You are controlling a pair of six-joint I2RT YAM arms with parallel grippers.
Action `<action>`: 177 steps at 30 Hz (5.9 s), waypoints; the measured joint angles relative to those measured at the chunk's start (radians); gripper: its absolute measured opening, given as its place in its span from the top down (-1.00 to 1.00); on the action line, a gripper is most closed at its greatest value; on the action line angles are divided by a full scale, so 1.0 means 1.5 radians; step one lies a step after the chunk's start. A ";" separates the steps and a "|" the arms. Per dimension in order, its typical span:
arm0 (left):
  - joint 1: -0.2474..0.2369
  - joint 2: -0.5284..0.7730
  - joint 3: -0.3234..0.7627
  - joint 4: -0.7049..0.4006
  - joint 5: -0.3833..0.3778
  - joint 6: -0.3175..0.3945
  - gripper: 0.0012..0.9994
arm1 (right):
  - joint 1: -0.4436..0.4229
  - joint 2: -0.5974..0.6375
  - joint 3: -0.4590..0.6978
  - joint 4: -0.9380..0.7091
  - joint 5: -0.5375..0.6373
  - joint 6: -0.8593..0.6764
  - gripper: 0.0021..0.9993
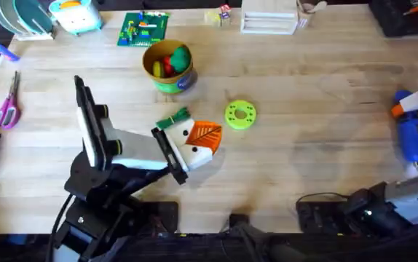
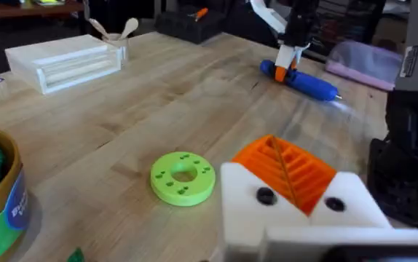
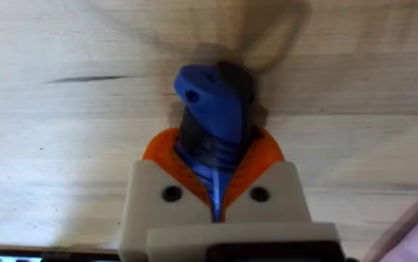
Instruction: Pick up the gripper from the table and insert it into the empty holder that is missing its gripper. Then pick up a screw, insert it into the mounting hole, and use the screwdriver to tighten it. Finally, clean up the table by picking up the vegetable and placing it into the bucket.
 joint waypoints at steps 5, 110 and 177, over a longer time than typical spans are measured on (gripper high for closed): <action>0.000 0.000 0.000 0.000 0.000 0.000 0.97 | 0.004 -0.019 -0.018 -0.024 -0.025 0.010 0.95; 0.000 0.000 0.000 0.000 -0.002 0.036 0.97 | 1.017 -0.574 -0.395 0.993 -0.464 0.533 0.95; 0.000 0.000 0.000 0.000 -0.002 0.036 0.97 | 1.006 -0.544 -0.395 0.990 -0.475 0.540 0.95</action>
